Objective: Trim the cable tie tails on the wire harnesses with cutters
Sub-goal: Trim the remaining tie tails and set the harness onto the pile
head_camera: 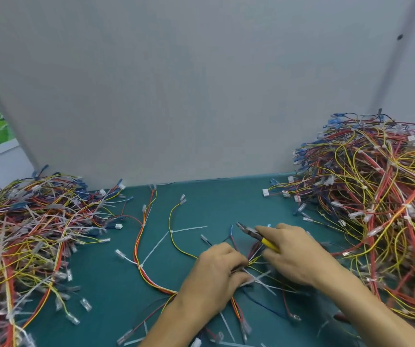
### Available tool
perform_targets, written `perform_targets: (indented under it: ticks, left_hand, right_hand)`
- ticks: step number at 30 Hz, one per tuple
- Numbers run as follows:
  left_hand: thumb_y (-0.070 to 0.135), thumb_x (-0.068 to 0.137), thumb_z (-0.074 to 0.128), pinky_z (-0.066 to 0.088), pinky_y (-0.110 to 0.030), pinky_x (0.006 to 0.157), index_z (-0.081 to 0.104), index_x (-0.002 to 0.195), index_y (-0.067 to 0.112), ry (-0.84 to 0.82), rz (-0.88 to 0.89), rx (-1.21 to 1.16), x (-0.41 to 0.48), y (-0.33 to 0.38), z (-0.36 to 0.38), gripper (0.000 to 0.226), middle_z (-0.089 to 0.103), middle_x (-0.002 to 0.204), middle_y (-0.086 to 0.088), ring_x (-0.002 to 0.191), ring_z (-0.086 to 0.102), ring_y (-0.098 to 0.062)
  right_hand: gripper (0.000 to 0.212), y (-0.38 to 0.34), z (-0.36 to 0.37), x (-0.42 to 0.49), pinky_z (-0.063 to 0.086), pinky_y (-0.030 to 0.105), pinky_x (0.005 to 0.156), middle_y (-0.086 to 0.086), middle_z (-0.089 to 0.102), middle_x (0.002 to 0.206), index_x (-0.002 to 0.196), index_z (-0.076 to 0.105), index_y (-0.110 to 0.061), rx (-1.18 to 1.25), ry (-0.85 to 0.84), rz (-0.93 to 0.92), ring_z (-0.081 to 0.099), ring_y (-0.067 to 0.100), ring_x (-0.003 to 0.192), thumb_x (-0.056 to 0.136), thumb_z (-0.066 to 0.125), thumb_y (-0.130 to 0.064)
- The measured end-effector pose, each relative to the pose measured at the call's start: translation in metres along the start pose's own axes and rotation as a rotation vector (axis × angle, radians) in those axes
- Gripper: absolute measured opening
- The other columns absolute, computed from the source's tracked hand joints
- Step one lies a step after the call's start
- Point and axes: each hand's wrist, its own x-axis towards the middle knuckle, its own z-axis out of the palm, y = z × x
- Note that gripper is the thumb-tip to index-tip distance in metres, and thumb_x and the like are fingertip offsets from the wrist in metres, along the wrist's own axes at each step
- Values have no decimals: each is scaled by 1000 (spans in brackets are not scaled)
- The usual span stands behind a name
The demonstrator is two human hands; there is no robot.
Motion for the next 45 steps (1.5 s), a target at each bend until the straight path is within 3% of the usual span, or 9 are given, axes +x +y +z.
perform_targets:
  ticks: [3, 6, 9, 15, 20, 28, 35, 45]
  left_hand:
    - [26, 90, 61, 42, -23, 80, 70, 93, 14, 61, -4, 18, 0, 1, 3, 15, 65, 88, -2, 88, 58, -17]
    - [24, 89, 60, 47, -30, 74, 62, 90, 18, 114, -133, -79, 0, 1, 2, 6, 68, 80, 6, 76, 60, -13]
    - [24, 87, 62, 46, -26, 66, 59, 83, 20, 110, -204, -131, 0, 0, 0, 7, 63, 69, 10, 63, 54, -8]
    - [13, 84, 67, 41, -10, 60, 59, 79, 22, 115, -328, -275, 4, -4, -5, 13, 62, 64, 21, 60, 58, 3]
    - [14, 84, 67, 46, -23, 66, 57, 83, 17, 107, -338, -264, 5, -6, -5, 10, 62, 67, 9, 58, 56, -5]
    - [11, 88, 63, 50, -40, 70, 57, 82, 15, 91, -345, -316, 5, -6, -5, 9, 64, 69, -2, 64, 59, -23]
    - [9, 88, 61, 46, -28, 67, 53, 74, 31, 83, -325, -284, 5, -5, -6, 28, 59, 63, 10, 63, 56, -8]
    - [10, 89, 61, 39, -20, 61, 55, 76, 27, 67, -326, -290, 5, -5, -6, 22, 57, 60, 14, 57, 52, -2]
  right_hand:
    - [25, 2, -5, 2, 48, 40, 78, 0, 54, 84, 108, 56, -25, 34, -9, -16, 54, 27, 88, 86, 48, -30]
    - [28, 5, -11, 4, 50, 39, 79, 4, 64, 94, 111, 57, -23, 17, -27, -4, 57, 27, 93, 84, 52, -27]
    - [3, 11, -19, 3, 49, 37, 70, 1, 61, 80, 84, 54, -24, -51, -23, -13, 55, 26, 81, 82, 54, -27]
    - [22, 18, -35, 1, 49, 39, 68, 1, 57, 74, 62, 39, -25, -251, -116, -100, 55, 27, 77, 80, 52, -28]
    - [6, 17, -28, 0, 51, 39, 72, 0, 59, 89, 80, 51, -24, -323, -177, -163, 58, 28, 86, 78, 51, -29]
    - [15, 12, -17, 2, 52, 39, 75, -4, 56, 97, 92, 59, -23, -347, -114, -207, 58, 29, 95, 80, 50, -23]
    - [17, 15, -13, 4, 46, 31, 71, -7, 54, 99, 96, 59, -25, -392, -69, -249, 56, 26, 97, 83, 51, -18]
    - [16, 14, -11, 6, 35, 29, 65, -7, 55, 99, 97, 61, -25, -434, -53, -267, 56, 25, 97, 86, 52, -18]
